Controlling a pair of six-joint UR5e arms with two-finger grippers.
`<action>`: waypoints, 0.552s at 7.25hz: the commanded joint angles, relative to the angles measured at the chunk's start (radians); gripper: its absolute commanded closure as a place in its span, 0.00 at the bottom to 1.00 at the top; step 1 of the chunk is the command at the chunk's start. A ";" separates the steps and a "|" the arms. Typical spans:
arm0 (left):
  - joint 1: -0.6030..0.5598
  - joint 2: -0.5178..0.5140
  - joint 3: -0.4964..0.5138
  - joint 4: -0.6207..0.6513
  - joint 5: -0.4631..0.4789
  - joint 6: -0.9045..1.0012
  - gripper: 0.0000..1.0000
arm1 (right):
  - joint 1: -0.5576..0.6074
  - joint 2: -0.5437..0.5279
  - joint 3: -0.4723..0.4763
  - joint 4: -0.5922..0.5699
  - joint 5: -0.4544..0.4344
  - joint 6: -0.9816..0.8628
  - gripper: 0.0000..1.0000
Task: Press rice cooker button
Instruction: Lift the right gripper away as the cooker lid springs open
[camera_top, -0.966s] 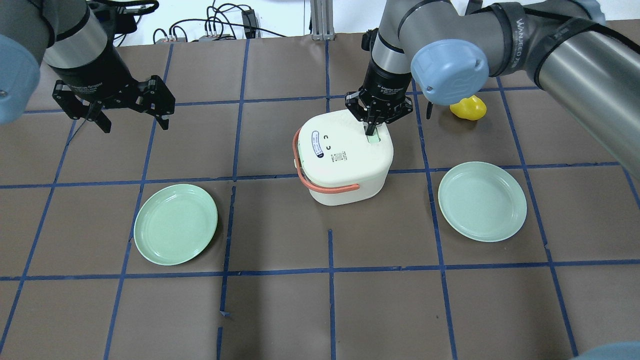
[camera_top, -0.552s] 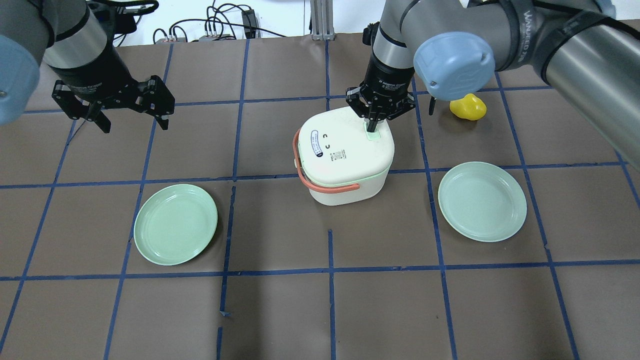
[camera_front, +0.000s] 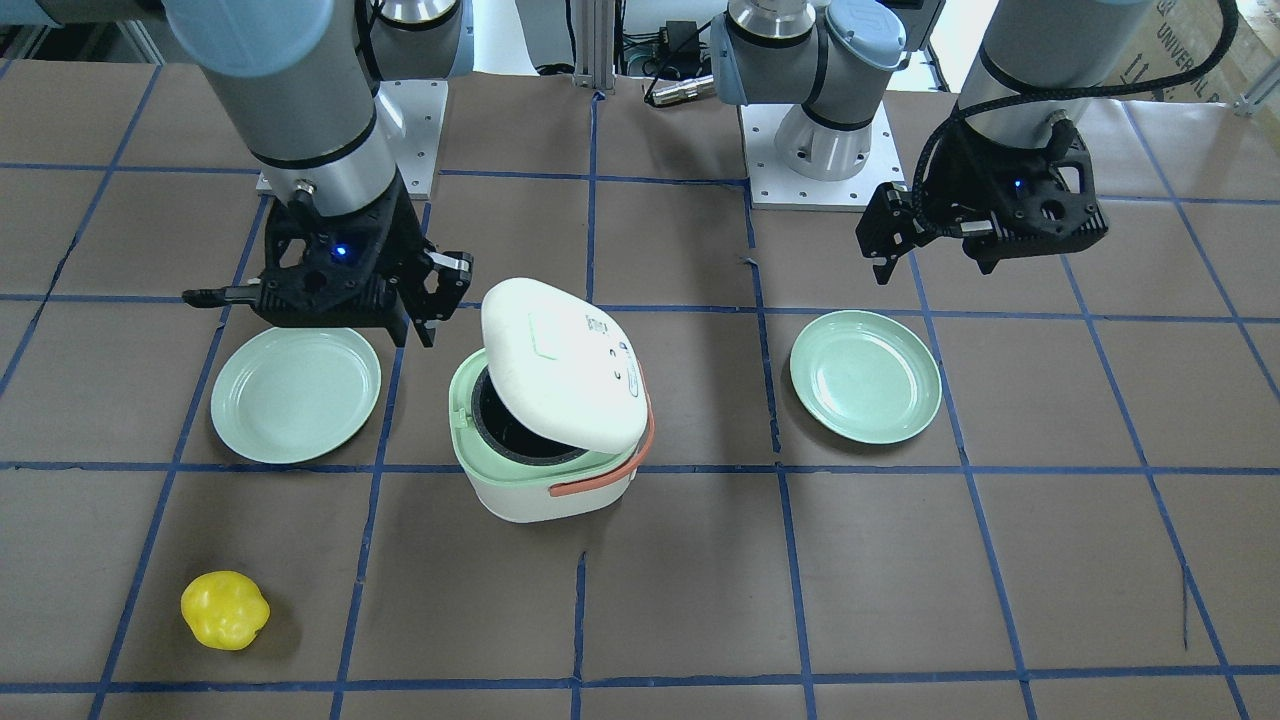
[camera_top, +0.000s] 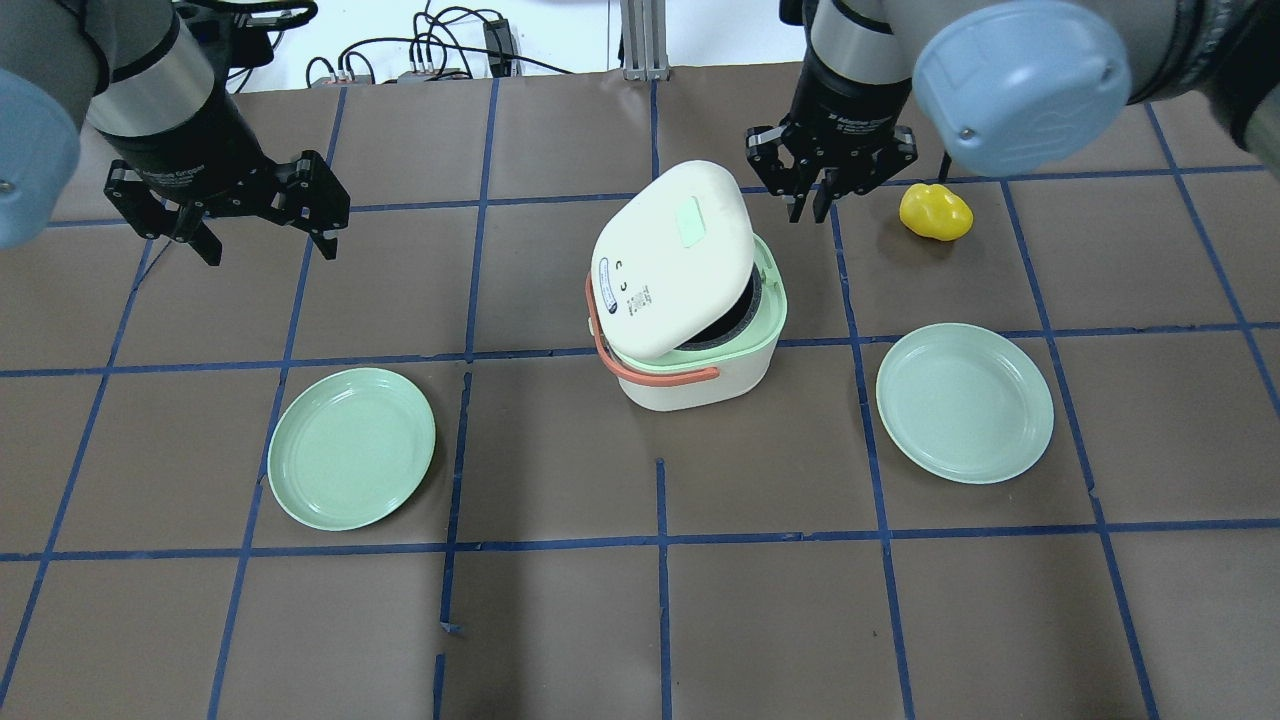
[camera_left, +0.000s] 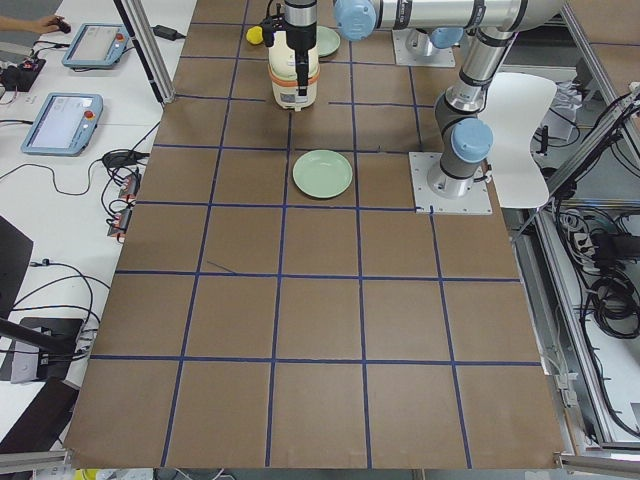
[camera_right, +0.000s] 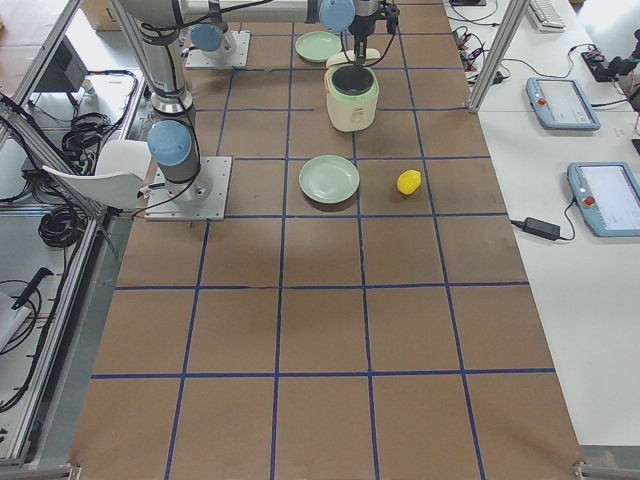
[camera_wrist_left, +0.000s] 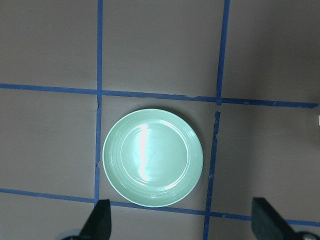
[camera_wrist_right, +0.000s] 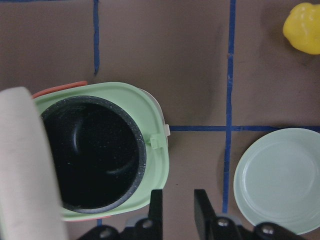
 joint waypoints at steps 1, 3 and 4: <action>0.000 0.000 0.000 0.000 -0.001 0.000 0.00 | -0.103 -0.078 0.031 0.050 -0.024 -0.127 0.00; 0.000 0.000 0.000 0.000 0.000 0.000 0.00 | -0.180 -0.167 0.126 0.061 -0.024 -0.242 0.00; 0.000 0.000 0.000 -0.002 0.000 0.000 0.00 | -0.206 -0.175 0.133 0.058 -0.023 -0.244 0.00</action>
